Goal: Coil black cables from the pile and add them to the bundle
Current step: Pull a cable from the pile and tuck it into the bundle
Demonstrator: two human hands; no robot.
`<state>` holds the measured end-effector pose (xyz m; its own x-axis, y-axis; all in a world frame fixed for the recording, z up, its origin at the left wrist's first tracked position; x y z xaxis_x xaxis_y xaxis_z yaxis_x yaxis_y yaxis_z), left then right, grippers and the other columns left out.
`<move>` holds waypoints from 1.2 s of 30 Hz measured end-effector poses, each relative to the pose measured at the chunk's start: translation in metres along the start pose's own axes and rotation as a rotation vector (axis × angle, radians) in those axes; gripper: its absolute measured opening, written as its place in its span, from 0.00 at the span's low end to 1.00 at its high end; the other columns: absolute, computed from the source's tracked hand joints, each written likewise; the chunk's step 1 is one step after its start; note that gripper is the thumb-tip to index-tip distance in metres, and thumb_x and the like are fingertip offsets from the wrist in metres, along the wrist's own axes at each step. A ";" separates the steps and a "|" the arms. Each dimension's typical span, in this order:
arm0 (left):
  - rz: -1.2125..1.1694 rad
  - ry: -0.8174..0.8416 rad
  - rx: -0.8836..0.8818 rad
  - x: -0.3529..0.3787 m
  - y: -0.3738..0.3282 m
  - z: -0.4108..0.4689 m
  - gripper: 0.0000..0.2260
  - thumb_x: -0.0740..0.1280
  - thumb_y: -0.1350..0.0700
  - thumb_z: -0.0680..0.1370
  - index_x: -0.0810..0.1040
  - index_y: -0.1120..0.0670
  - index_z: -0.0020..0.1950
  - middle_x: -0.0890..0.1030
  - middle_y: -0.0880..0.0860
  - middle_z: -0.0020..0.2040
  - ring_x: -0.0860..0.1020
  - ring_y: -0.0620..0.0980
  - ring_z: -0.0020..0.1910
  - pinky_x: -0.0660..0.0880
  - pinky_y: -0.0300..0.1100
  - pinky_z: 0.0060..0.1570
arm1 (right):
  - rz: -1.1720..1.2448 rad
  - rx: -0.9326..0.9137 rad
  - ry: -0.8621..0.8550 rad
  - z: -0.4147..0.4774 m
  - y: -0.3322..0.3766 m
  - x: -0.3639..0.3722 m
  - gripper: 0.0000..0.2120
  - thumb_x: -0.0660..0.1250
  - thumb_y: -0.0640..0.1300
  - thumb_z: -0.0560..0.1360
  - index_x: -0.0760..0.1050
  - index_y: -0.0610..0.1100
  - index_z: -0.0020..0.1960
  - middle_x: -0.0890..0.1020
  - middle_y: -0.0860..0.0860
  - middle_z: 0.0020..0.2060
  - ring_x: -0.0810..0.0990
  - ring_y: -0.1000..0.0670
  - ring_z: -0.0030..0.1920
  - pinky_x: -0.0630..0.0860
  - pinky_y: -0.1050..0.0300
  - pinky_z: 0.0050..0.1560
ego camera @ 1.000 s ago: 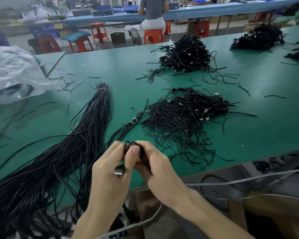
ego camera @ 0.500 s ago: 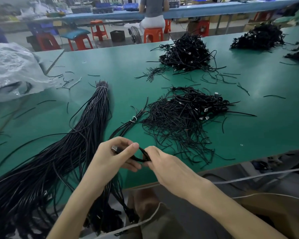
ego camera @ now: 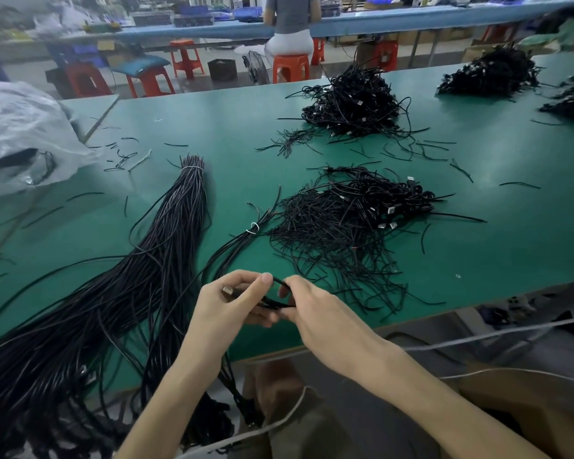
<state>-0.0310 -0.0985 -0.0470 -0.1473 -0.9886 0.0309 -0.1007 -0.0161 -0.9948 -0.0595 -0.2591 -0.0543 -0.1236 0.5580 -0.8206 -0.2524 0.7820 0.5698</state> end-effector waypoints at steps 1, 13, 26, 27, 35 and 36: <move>-0.003 -0.009 -0.002 -0.001 0.001 0.001 0.11 0.75 0.51 0.75 0.84 0.59 0.50 0.86 0.60 0.40 0.85 0.62 0.36 0.82 0.43 0.37 | -0.023 -0.016 -0.001 0.000 0.001 0.000 0.11 0.59 0.43 0.85 0.65 0.45 0.67 0.78 0.47 0.58 0.82 0.43 0.48 0.78 0.42 0.46; 1.032 0.401 0.150 -0.007 -0.010 0.008 0.10 0.61 0.46 0.84 0.79 0.46 0.60 0.76 0.47 0.50 0.81 0.44 0.38 0.79 0.43 0.48 | -0.331 -0.148 0.005 -0.004 0.002 0.000 0.11 0.58 0.34 0.82 0.62 0.48 0.50 0.65 0.54 0.41 0.61 0.52 0.29 0.61 0.54 0.34; 1.284 0.318 0.285 0.018 0.005 0.023 0.15 0.47 0.43 0.86 0.58 0.50 0.44 0.71 0.50 0.34 0.69 0.53 0.29 0.59 0.49 0.30 | -0.439 -0.224 -0.131 0.023 -0.006 -0.026 0.14 0.63 0.32 0.79 0.70 0.47 0.59 0.75 0.53 0.52 0.74 0.50 0.54 0.70 0.57 0.49; 1.189 0.323 0.261 0.018 0.007 0.025 0.16 0.47 0.42 0.86 0.60 0.50 0.44 0.73 0.51 0.35 0.70 0.55 0.31 0.61 0.49 0.31 | -0.470 -0.243 -0.131 0.027 -0.007 -0.027 0.15 0.63 0.32 0.78 0.70 0.48 0.60 0.76 0.53 0.54 0.74 0.49 0.55 0.69 0.56 0.53; 0.825 0.211 0.282 0.015 0.016 0.040 0.25 0.48 0.37 0.83 0.67 0.56 0.40 0.70 0.52 0.33 0.65 0.49 0.30 0.63 0.47 0.34 | -0.555 -0.316 -0.288 0.033 -0.011 -0.029 0.15 0.70 0.41 0.79 0.76 0.44 0.65 0.80 0.49 0.57 0.77 0.46 0.60 0.72 0.51 0.61; 0.785 0.165 0.286 0.013 0.017 0.043 0.23 0.50 0.42 0.85 0.65 0.56 0.38 0.69 0.52 0.32 0.64 0.49 0.30 0.62 0.46 0.33 | -0.554 -0.293 -0.369 0.033 -0.014 -0.032 0.19 0.72 0.41 0.78 0.75 0.42 0.68 0.79 0.47 0.60 0.76 0.45 0.63 0.72 0.49 0.65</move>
<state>0.0082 -0.1179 -0.0675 -0.2142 -0.6947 -0.6866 0.3394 0.6062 -0.7192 -0.0206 -0.2784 -0.0343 0.4156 0.1992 -0.8874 -0.4368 0.8996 -0.0027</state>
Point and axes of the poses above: each hand's wrist, its own z-axis towards the middle knuckle, its own x-axis out of the palm, y = z × x, the point moved 3 cm from there along z, towards the middle knuckle
